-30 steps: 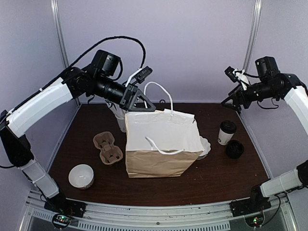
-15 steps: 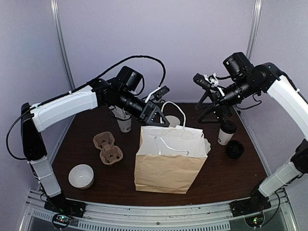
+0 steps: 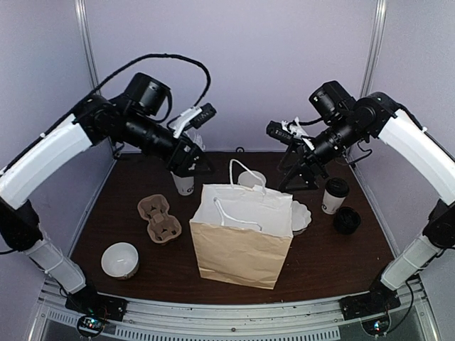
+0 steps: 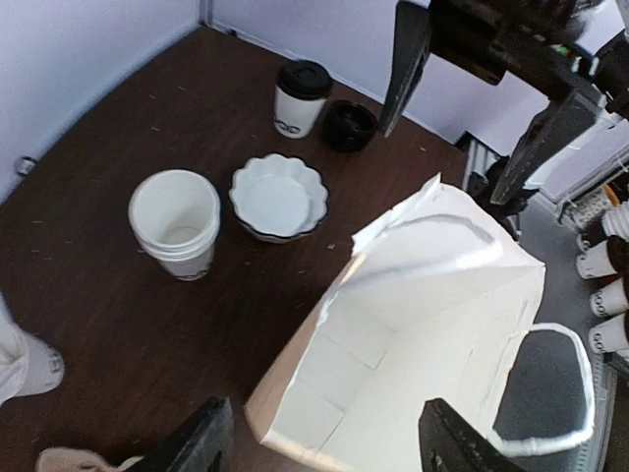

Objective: Pack the takeout coffee

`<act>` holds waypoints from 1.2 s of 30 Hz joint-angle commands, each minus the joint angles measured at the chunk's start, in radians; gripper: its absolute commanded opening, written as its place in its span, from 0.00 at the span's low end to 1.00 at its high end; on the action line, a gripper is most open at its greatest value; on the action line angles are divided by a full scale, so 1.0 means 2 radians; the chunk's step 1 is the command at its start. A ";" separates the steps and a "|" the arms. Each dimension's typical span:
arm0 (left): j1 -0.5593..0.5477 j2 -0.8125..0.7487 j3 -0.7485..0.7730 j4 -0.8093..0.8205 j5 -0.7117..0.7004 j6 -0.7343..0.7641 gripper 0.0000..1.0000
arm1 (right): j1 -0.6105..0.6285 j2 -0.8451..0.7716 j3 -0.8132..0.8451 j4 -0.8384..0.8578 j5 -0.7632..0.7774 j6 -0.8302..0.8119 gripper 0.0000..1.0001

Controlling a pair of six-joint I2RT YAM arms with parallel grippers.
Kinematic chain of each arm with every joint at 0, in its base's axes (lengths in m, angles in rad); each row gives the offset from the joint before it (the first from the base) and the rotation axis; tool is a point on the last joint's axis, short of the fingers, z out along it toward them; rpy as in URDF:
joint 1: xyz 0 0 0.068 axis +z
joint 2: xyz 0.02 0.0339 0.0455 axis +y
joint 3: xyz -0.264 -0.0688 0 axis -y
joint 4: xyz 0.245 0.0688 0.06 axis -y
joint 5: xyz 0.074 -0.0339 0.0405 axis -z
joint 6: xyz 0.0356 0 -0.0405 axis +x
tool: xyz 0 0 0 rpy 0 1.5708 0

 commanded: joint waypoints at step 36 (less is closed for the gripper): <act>0.125 -0.093 -0.172 -0.059 -0.226 -0.050 0.61 | 0.076 0.119 0.090 -0.027 0.077 0.063 0.06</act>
